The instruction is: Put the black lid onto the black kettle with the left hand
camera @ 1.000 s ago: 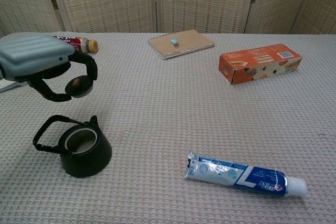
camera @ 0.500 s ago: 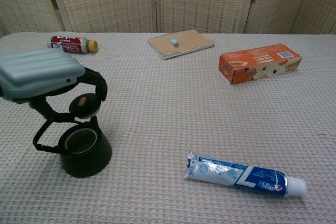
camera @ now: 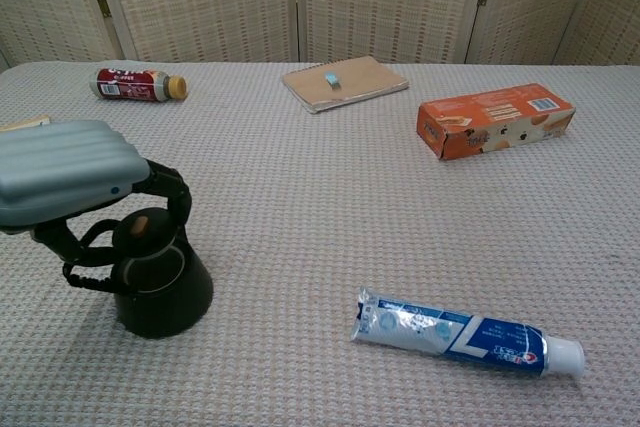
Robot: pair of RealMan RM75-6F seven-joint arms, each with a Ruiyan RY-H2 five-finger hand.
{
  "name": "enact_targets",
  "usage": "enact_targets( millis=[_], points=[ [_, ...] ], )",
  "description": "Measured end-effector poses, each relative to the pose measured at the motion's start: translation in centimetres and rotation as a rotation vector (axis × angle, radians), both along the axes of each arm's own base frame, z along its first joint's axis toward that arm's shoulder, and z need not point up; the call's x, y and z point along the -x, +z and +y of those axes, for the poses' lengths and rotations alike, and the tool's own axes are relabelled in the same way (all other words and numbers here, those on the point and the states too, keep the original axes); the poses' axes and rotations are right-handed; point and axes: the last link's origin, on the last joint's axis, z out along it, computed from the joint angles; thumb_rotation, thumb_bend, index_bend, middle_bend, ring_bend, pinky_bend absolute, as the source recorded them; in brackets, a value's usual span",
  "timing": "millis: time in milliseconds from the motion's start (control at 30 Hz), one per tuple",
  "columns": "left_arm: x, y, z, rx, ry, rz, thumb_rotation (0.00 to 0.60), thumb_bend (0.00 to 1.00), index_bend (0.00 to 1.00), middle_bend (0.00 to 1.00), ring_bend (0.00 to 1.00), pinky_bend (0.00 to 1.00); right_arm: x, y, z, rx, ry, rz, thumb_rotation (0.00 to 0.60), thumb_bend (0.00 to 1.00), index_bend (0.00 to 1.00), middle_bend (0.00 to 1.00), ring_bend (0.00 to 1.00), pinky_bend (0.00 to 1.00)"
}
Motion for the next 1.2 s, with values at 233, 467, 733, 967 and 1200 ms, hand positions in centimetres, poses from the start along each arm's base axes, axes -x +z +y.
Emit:
enact_targets(
  millis=[233,467,733,967,1200],
  points=[
    [0.05,-0.50,-0.33,0.019,0.017,0.029,0.600,0.39,0.44,0.46,0.80,0.76,0.14,0.05,0.16,0.003,-0.004,-0.001,0.600,0.00,0.11,0.08,0.20,0.00],
    [-0.10,-0.76,-0.53,0.027,0.032,0.041,0.600,0.39,0.35,0.39,0.79,0.76,0.14,0.10,0.19,0.005,-0.003,-0.002,0.600,0.00,0.12,0.08,0.20,0.00],
    [-0.16,-0.81,-0.57,0.028,0.037,0.051,0.600,0.35,0.25,0.32,0.79,0.76,0.26,0.12,0.19,0.005,-0.005,-0.002,0.600,0.00,0.11,0.08,0.20,0.00],
    [-0.61,-0.63,-0.77,0.031,0.032,0.049,0.600,0.34,0.22,0.29,0.79,0.76,0.33,0.12,0.19,0.007,-0.007,-0.004,0.600,0.00,0.11,0.08,0.20,0.00],
    [-0.71,-0.81,-0.80,0.037,0.042,0.059,0.600,0.31,0.18,0.25,0.78,0.76,0.50,0.18,0.28,0.010,-0.010,-0.005,0.600,0.00,0.11,0.08,0.20,0.00]
  ],
)
